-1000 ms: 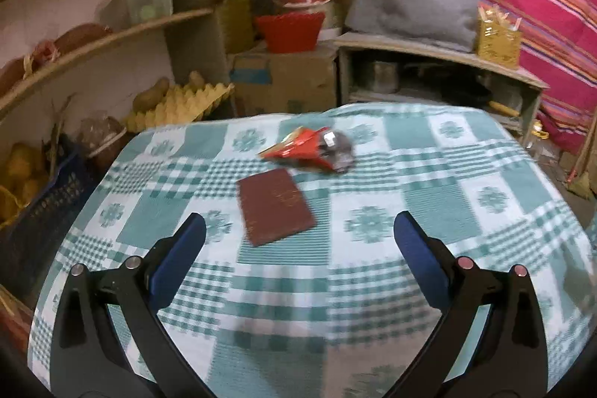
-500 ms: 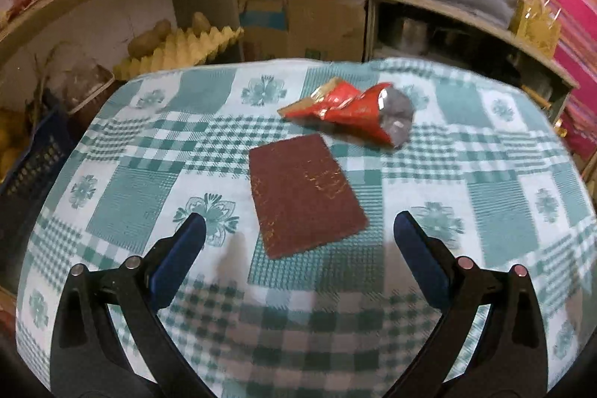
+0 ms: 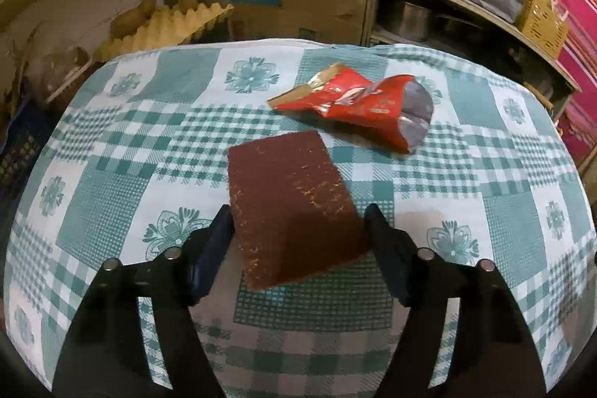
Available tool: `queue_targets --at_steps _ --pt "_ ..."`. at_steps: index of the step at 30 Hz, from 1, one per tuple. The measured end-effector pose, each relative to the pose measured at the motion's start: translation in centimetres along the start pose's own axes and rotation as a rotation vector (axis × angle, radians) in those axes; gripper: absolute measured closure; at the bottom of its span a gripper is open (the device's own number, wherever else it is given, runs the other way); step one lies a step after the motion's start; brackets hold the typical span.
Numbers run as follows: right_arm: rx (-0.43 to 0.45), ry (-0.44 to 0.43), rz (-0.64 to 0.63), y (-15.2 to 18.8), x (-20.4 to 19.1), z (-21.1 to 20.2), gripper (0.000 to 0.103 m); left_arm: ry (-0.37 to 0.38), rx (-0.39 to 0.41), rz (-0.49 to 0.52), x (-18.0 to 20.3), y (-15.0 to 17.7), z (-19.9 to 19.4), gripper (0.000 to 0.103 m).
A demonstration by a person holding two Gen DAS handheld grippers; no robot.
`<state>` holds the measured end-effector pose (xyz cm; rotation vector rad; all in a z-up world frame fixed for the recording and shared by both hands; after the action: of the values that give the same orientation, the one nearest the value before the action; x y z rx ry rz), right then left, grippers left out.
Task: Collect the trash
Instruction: 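Grasp the red wrapper with the right tool while the left tool holds the pad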
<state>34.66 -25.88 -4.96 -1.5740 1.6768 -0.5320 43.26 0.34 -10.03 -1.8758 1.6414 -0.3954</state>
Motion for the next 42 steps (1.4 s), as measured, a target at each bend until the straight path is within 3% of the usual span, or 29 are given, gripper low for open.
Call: queue_targets --at_steps 10,16,23,30,37,39,40,41,42 --pt "-0.023 -0.053 -0.057 -0.3 -4.6 2.1 0.017 0.001 0.08 0.03 -2.8 -0.6 -2.4 0.034" --pt "-0.035 -0.108 -0.183 -4.1 -11.5 4.6 0.017 -0.03 0.115 -0.009 -8.3 -1.8 -2.9 0.034" --pt "-0.138 -0.185 -0.33 -5.5 -19.5 10.9 0.017 -0.098 0.129 -0.073 -14.9 -2.8 -2.9 0.034" --pt "-0.222 -0.094 -0.444 -5.1 -21.6 15.9 0.01 -0.089 0.101 -0.14 -17.6 -2.3 -2.5 0.034" --pt "-0.216 -0.08 -0.554 -5.4 -23.4 16.7 0.012 -0.051 0.121 -0.132 -16.6 -2.5 -3.4 0.034" --pt "-0.231 -0.079 -0.578 -5.0 -23.7 16.8 0.029 -0.046 0.121 -0.127 -16.2 -2.4 -3.4 0.034" --pt "-0.255 -0.086 -0.577 -4.7 -23.7 17.0 0.048 -0.043 0.121 -0.128 -16.2 -2.4 -3.5 0.034" --pt "-0.272 -0.096 -0.571 -4.5 -23.7 17.2 0.056 -0.039 0.12 -0.13 -16.0 -2.5 -3.5 0.034" --pt "-0.277 -0.104 -0.567 -4.5 -23.6 17.2 0.057 -0.035 0.119 -0.131 -15.9 -2.5 -3.6 0.034"
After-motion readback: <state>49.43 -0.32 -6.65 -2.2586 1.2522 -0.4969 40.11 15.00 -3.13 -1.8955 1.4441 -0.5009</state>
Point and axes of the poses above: each gripper's, at about its wrist camera, not at the fingertips, and z roughly the way its jaws point, x to its right, y to its underside, the point moved 8 cm from there along z, roughly the way its jaws point, and after that the axes turned 13 degrees about -y, right-handed, at the moved point
